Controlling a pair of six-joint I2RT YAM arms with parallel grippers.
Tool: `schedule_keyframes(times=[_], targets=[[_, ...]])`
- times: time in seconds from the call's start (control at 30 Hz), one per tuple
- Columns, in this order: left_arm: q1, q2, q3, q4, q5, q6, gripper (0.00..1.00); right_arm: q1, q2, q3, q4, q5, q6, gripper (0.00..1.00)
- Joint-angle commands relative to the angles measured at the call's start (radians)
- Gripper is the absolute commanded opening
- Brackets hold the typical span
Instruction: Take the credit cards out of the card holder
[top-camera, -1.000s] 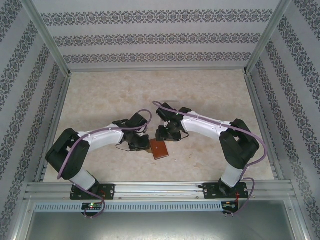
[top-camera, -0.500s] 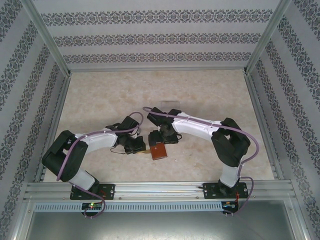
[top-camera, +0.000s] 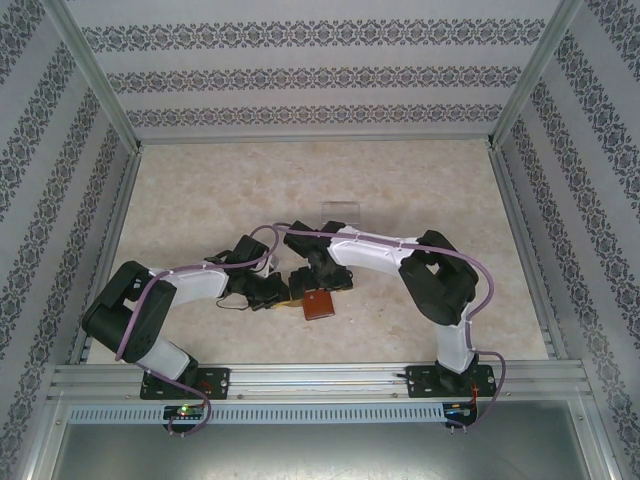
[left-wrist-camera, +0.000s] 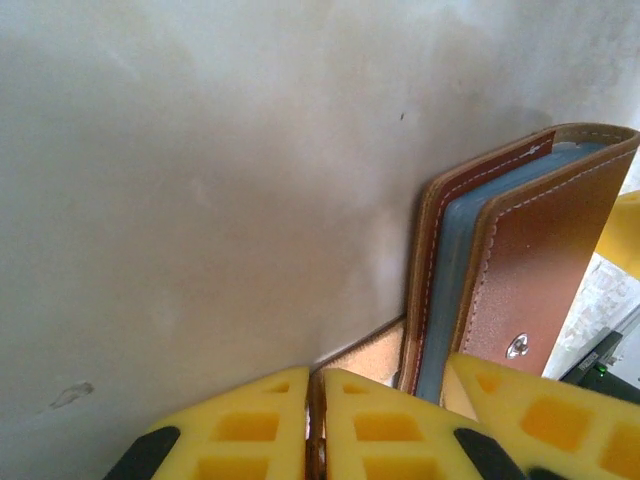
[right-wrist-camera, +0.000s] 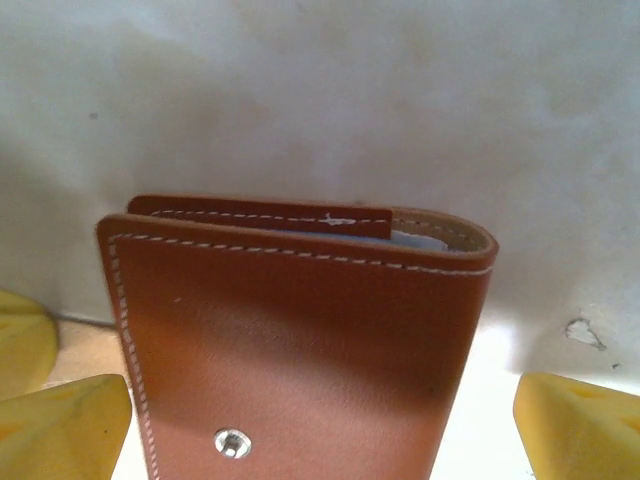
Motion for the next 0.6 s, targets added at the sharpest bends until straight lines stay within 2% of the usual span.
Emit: schedule_keyframes(times=[0.0,0.2,0.57], targets=[[0.009,0.016,-0.013,0.054,0.042,-0.011,0.1,0.015,0.023,0.024,-0.035,0.034,0.01,0.98],[0.012,0.019,-0.009,0.04,0.042,-0.003,0.1,0.015,0.028,0.02,-0.042,0.042,0.016,0.98],[0.015,0.015,0.001,0.018,0.036,0.003,0.1,0.014,-0.061,0.033,-0.091,0.101,0.02,0.96]])
